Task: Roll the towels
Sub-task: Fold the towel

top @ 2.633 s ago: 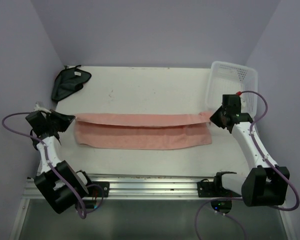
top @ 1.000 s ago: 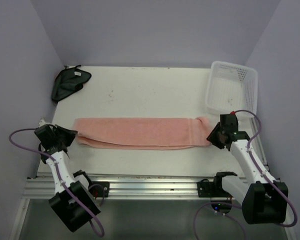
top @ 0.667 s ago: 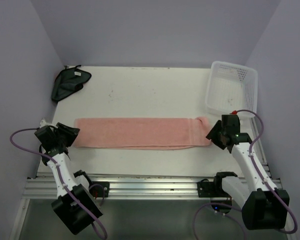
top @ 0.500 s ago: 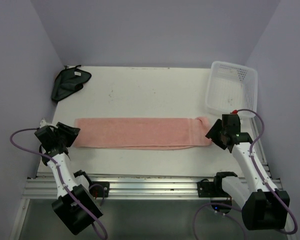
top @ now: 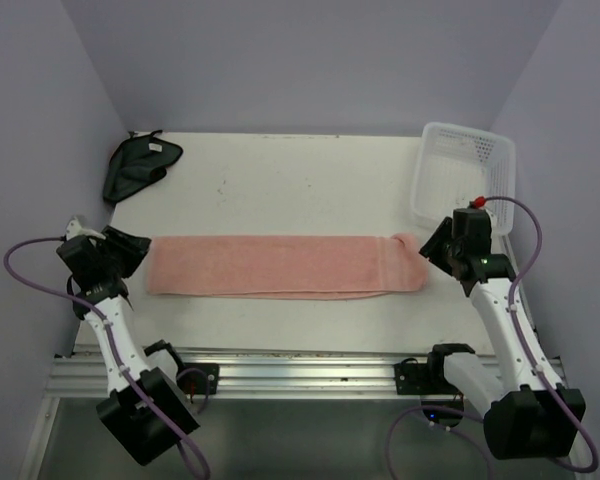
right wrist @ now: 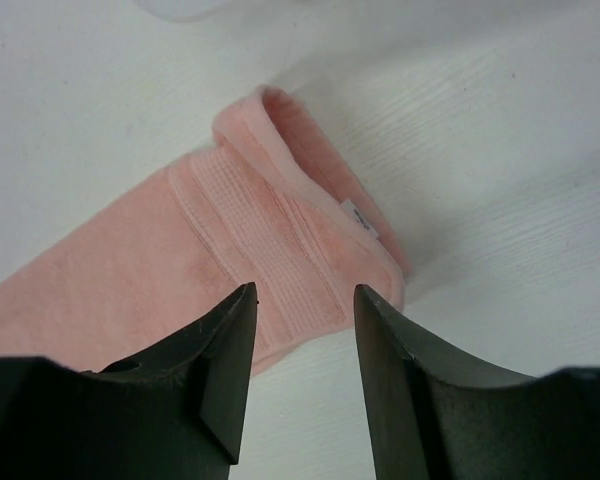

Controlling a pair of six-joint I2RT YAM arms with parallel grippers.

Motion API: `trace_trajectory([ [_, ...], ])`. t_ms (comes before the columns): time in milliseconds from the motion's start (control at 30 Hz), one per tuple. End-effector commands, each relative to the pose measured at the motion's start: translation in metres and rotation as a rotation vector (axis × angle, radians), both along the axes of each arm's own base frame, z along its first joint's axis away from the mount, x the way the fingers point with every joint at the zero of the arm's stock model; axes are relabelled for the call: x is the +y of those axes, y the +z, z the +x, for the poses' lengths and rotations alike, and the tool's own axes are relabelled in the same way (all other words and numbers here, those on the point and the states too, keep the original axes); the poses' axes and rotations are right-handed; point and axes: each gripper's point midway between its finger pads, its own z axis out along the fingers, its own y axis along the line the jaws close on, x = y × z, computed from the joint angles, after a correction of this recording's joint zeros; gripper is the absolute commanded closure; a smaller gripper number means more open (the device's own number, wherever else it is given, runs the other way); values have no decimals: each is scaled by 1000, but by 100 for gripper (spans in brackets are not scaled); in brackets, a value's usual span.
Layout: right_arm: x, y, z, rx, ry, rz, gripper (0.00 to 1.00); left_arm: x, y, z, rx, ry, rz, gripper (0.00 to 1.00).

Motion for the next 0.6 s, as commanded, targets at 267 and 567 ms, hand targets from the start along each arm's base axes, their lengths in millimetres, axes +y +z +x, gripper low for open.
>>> trace_trajectory([
  [267,-2,13,62,-96,75,-67,67,-44,31,73,-44,-295,132,51],
  [567,2,-7,90,-93,95,-58,61,-75,-22,96,113,-405,171,51],
])
